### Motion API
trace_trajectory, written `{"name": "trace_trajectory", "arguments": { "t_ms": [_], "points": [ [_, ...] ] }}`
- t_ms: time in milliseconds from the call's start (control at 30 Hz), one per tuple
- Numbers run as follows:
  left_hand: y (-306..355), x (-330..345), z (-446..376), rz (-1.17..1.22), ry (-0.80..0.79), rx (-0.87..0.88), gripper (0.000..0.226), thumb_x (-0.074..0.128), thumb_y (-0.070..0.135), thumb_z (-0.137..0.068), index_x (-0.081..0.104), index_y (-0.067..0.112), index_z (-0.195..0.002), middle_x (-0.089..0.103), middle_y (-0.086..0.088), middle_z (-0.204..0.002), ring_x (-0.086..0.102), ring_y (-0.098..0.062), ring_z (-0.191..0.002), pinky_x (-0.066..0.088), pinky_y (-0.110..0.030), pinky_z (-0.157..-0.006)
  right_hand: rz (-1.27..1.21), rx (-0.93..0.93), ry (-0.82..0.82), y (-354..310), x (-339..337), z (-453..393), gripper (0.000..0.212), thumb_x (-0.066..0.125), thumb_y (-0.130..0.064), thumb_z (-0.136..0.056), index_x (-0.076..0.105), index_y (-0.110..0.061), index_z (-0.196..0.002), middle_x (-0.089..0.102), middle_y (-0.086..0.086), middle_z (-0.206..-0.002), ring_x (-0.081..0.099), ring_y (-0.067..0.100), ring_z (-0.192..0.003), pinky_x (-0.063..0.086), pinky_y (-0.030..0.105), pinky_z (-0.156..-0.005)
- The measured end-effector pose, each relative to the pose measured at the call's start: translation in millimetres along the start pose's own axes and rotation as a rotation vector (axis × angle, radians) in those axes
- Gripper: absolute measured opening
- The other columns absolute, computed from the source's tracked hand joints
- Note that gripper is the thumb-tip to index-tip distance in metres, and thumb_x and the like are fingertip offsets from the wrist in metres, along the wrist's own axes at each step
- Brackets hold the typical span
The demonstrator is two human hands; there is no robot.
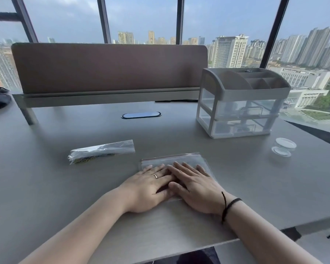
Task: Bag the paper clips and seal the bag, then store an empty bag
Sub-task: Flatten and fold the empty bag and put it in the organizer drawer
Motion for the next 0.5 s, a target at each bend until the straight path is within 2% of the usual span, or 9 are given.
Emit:
{"name": "trace_trajectory", "arguments": {
  "t_ms": [67, 133, 200, 267, 367, 500],
  "points": [
    [-2, 1, 1, 0.038, 0.019, -0.004, 0.08, 0.007, 0.077, -0.083, 0.014, 0.043, -0.154, 0.004, 0.014, -0.166, -0.006, -0.006, -0.152, -0.002, -0.031, -0.124, 0.022, 0.007, -0.037, 3, 2, 0, 0.067, 0.015, -0.067, -0.094, -0.001, -0.041, -0.154, 0.002, -0.018, -0.164, -0.004, 0.005, -0.151, -0.001, 0.042, -0.123],
    [-3, -3, 4, 0.123, 0.12, 0.011, 0.07, 0.023, 0.074, -0.088, 0.024, 0.044, -0.151, 0.012, 0.015, -0.165, -0.001, -0.005, -0.152, 0.007, -0.029, -0.124, 0.04, 0.009, -0.059, 4, 4, 0, 0.073, 0.011, -0.071, -0.092, -0.002, -0.038, -0.155, -0.001, -0.018, -0.164, -0.006, 0.005, -0.15, -0.002, 0.042, -0.123],
    [-4, -13, 13, 0.249, 0.26, 0.028, 0.058, 0.049, 0.062, -0.092, 0.041, 0.04, -0.145, 0.028, 0.014, -0.16, 0.013, -0.003, -0.15, 0.015, -0.022, -0.121, 0.067, 0.015, -0.08, 4, 5, 1, 0.08, 0.007, -0.075, -0.087, -0.001, -0.035, -0.155, -0.004, -0.017, -0.164, -0.007, 0.005, -0.15, -0.003, 0.042, -0.123],
    [0, -25, 27, 0.269, 0.378, 0.079, 0.046, 0.064, 0.05, -0.089, 0.058, 0.034, -0.132, 0.05, 0.011, -0.146, 0.036, -0.003, -0.14, 0.026, -0.02, -0.116, 0.09, 0.014, -0.088, 3, 6, 0, 0.08, 0.008, -0.075, -0.088, 0.001, -0.033, -0.156, -0.005, -0.015, -0.164, -0.008, 0.006, -0.151, -0.003, 0.043, -0.123],
    [9, -35, 48, 0.19, 0.399, 0.145, 0.034, 0.066, 0.048, -0.084, 0.068, 0.033, -0.114, 0.064, 0.017, -0.116, 0.055, 0.0, -0.111, 0.042, -0.018, -0.098, 0.08, 0.018, -0.101, 4, 6, 0, 0.081, 0.012, -0.076, -0.088, 0.001, -0.033, -0.156, -0.006, -0.015, -0.164, -0.009, 0.007, -0.15, -0.004, 0.042, -0.123],
    [19, -37, 64, 0.004, 0.352, 0.158, 0.029, 0.053, 0.047, -0.087, 0.072, 0.03, -0.101, 0.07, 0.016, -0.107, 0.065, -0.005, -0.096, 0.055, -0.026, -0.082, 0.078, 0.04, -0.121, 4, 5, 0, 0.083, 0.016, -0.078, -0.087, 0.001, -0.035, -0.156, -0.007, -0.017, -0.163, -0.01, 0.005, -0.15, -0.005, 0.041, -0.123]
  ]
}}
Point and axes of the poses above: each hand's wrist, its own z-axis away from the middle knuckle, its own x-axis out of the palm, y = z × x, the point moved 7 cm from there along -z, towards the middle knuckle
